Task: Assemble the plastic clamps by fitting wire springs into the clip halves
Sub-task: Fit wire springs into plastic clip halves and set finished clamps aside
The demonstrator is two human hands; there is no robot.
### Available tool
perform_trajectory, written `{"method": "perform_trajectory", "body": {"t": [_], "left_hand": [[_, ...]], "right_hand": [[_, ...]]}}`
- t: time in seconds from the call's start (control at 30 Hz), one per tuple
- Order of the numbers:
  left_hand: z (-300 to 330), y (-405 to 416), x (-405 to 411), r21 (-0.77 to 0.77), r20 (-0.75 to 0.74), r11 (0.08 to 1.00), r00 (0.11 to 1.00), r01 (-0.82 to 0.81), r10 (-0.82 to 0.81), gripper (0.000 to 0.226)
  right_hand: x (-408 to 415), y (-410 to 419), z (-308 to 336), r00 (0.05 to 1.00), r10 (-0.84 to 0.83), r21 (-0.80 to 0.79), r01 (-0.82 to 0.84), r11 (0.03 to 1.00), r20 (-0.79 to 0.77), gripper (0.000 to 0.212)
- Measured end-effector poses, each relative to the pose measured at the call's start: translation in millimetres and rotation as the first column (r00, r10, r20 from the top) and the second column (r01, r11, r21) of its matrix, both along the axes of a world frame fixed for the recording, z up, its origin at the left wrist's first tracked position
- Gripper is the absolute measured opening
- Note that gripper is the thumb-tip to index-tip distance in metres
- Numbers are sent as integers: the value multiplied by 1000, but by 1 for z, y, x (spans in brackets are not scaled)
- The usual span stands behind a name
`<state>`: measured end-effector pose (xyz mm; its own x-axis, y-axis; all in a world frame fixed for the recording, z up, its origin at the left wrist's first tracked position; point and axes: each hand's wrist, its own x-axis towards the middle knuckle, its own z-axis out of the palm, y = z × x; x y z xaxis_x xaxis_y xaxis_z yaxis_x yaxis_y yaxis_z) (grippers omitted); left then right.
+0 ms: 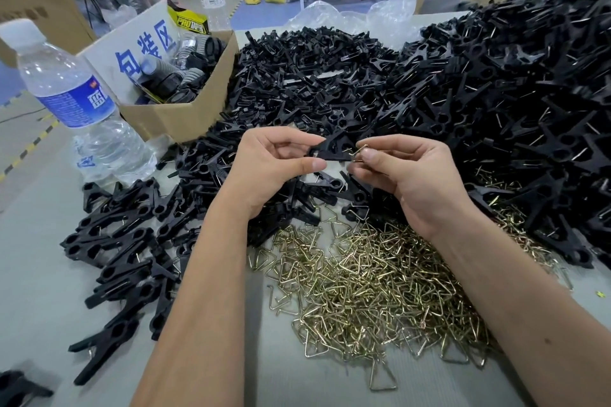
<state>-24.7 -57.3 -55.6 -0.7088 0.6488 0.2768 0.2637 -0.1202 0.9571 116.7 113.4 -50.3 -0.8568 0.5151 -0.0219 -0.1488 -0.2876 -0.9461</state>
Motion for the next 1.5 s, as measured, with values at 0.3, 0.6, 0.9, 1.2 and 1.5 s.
{"method": "perform_trajectory", "body": {"t": [0.3,0.6,0.9,1.2,1.5], "left_hand": [[-1,2,1,-49,-33,998,999,35,-36,36],[0,16,11,-85,-66,994,995,75,-81,34],[-2,16,10,-96,-81,995,997,3,-11,33],[3,14,15,89,46,992,995,84,-88,44],[4,12,17,97,80,991,992,92,-100,46]], "right_hand": [[-1,-4,-1,990,-116,216,97,972,79,12],[-4,-5,-6,975,-189,280,149,948,121,16],[-1,-8,-5,989,-144,290,124,949,46,10],[4,8,8,942,333,-156,-325,933,28,28],[3,13,3,820,548,-388,-564,729,-163,30]]}}
